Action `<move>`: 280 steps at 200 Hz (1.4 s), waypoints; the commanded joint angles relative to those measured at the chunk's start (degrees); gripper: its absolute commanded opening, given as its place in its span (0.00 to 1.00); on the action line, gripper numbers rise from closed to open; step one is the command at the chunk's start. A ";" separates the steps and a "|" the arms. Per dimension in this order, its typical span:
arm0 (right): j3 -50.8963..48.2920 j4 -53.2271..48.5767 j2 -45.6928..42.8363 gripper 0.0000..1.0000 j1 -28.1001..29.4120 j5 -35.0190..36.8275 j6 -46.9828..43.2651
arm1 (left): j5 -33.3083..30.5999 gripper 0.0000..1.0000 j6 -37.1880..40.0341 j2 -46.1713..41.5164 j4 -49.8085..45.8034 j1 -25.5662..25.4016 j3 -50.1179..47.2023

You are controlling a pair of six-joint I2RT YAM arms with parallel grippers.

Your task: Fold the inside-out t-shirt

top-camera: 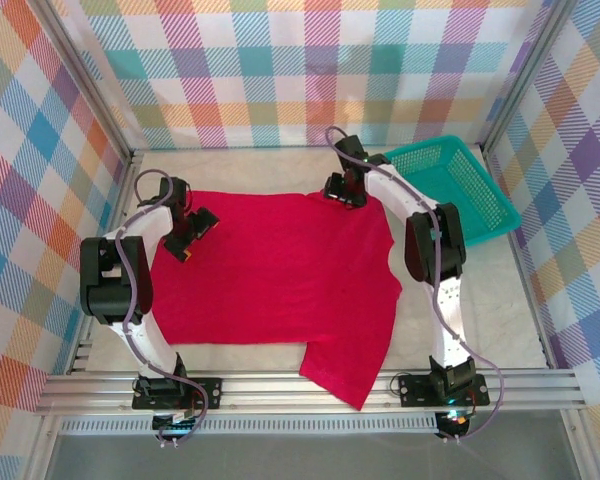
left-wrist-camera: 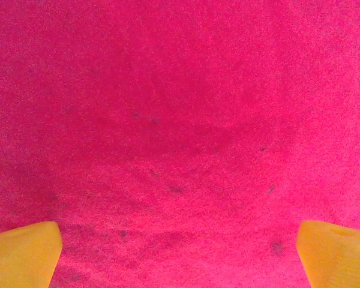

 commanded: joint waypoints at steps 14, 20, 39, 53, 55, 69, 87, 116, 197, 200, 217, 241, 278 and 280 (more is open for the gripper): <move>4.38 -1.04 4.73 0.56 -0.55 -1.58 2.05 | 1.45 1.00 1.38 -0.08 1.40 0.92 -1.40; 4.51 -0.67 5.17 0.56 -0.55 -1.97 2.30 | 2.07 1.00 1.06 -0.18 1.92 0.92 -1.60; 5.16 -0.24 6.75 0.53 -0.55 -2.41 3.23 | 2.98 1.00 0.87 -0.79 2.45 0.88 -1.80; 5.53 -0.27 7.52 0.46 -0.59 -2.24 3.58 | 3.16 1.00 1.04 -1.35 2.37 0.92 -1.80; 5.56 -0.18 7.62 0.45 -0.56 -2.23 3.61 | 3.10 1.00 1.08 -1.40 2.32 0.92 -1.80; 5.65 0.23 7.88 0.35 -0.55 -2.15 3.76 | 2.81 1.00 1.36 -1.91 2.14 0.90 -1.72; 6.99 -0.21 8.06 0.19 -0.55 -2.15 3.88 | 2.46 1.00 1.60 -1.95 1.76 0.92 -1.54; 10.19 -1.65 8.09 0.00 -0.53 -2.50 4.38 | 2.94 1.00 1.45 -1.58 2.00 0.81 -1.58; 43.74 14.41 31.05 0.33 -0.46 -7.15 4.45 | 5.76 0.99 -0.67 -2.08 2.39 -0.31 -3.87; 45.24 14.39 31.96 0.34 -0.46 -7.57 4.50 | 5.76 0.99 -0.68 -2.12 2.29 -0.31 -3.83; 46.79 13.64 32.27 0.48 -0.47 -10.10 4.30 | 5.56 0.99 -0.70 -2.54 2.03 -0.38 -3.74; 33.13 13.26 22.36 0.52 -0.46 -11.26 1.91 | 5.39 0.99 -0.80 -3.14 2.12 -0.39 -3.65; 13.09 16.04 8.96 0.55 -0.47 -11.23 -2.27 | 5.97 0.99 -0.87 -1.87 2.38 -1.19 -2.55; 12.68 15.91 8.66 0.55 -0.46 -11.21 -2.56 | 6.02 0.99 -0.85 -1.73 2.32 -1.19 -2.41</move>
